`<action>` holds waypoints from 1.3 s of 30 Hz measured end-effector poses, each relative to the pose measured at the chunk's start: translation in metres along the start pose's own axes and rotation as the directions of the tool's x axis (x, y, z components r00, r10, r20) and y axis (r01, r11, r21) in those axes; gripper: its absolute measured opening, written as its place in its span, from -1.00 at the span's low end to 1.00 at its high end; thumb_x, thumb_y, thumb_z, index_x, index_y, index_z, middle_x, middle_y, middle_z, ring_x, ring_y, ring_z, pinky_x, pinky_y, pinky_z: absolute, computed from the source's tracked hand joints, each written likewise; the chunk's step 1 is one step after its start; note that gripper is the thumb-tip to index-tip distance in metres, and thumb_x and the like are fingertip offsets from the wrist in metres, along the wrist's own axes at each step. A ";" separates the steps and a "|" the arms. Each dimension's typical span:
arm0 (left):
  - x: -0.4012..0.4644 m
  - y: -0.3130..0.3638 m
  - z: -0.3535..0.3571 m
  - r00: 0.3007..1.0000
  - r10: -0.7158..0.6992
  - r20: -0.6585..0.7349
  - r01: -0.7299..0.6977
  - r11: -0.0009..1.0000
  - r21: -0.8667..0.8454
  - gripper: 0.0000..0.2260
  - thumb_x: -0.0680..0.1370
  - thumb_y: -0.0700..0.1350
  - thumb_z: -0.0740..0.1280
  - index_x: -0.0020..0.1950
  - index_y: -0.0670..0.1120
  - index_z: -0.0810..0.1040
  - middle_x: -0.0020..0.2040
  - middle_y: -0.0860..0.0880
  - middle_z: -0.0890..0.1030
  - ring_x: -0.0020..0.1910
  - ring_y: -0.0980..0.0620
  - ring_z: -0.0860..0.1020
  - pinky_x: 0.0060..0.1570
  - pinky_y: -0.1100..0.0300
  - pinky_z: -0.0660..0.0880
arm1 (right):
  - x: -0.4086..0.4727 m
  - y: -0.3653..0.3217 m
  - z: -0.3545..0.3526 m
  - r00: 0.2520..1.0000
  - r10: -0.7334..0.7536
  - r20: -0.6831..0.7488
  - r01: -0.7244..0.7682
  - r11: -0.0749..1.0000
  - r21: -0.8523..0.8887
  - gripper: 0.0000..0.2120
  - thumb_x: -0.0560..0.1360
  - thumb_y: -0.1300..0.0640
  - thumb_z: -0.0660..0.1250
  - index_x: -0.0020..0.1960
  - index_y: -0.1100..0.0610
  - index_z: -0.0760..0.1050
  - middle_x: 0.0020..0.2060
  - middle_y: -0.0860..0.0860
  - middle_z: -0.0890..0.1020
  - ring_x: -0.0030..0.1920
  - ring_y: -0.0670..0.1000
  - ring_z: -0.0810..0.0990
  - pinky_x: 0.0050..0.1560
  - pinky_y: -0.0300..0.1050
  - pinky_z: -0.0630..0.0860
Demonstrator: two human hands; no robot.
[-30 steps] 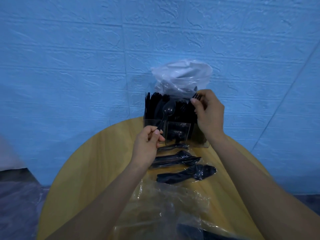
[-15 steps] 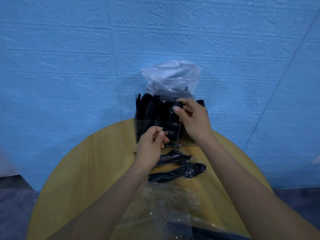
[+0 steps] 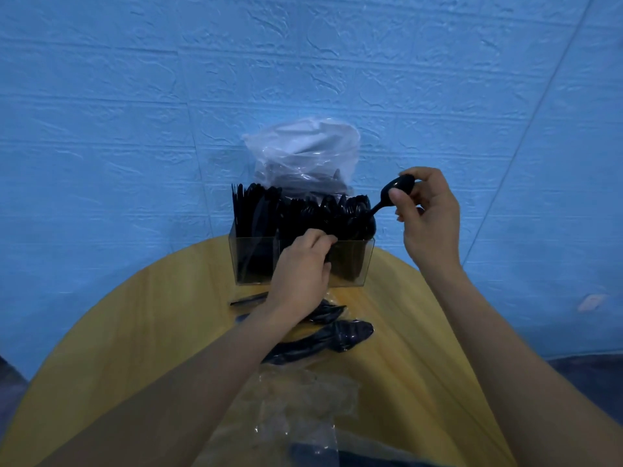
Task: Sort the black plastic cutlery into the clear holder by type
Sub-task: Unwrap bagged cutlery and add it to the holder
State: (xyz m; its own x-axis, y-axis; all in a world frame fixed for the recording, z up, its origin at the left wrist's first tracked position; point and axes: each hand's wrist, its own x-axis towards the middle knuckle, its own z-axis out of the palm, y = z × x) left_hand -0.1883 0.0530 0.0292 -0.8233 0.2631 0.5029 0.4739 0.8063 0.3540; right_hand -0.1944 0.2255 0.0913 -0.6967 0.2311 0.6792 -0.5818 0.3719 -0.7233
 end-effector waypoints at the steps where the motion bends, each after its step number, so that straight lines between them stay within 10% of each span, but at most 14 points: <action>1: 0.002 -0.001 0.002 1.000 0.017 0.024 -0.019 0.998 0.061 -0.59 0.56 -0.20 0.26 0.41 -0.06 0.35 0.30 0.02 0.39 0.26 0.04 0.38 0.29 0.15 0.32 | -0.001 0.005 0.004 1.000 -0.011 0.015 0.011 1.000 -0.020 -0.83 0.51 0.24 0.34 0.03 0.03 0.43 -0.28 -0.10 0.54 -0.28 -0.10 0.51 -0.19 -0.15 0.48; 39: 0.007 -0.008 0.003 0.991 0.114 0.063 -0.123 0.981 0.149 -0.53 0.52 -0.28 0.22 0.44 -0.10 0.33 0.38 -0.04 0.39 0.33 -0.01 0.36 0.34 0.16 0.27 | -0.008 0.020 0.024 0.957 -0.274 0.093 0.281 0.957 -0.068 -0.85 0.54 0.20 0.30 0.11 0.11 0.47 -0.19 -0.28 0.50 -0.20 -0.24 0.49 -0.13 -0.30 0.46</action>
State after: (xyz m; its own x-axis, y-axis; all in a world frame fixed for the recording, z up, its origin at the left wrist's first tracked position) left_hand -0.1985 0.0494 0.0276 -0.7818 0.3865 0.4893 0.5194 0.8378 0.1681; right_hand -0.2107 0.2098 0.0688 -0.5464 0.0355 0.8368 -0.7242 0.4818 -0.4933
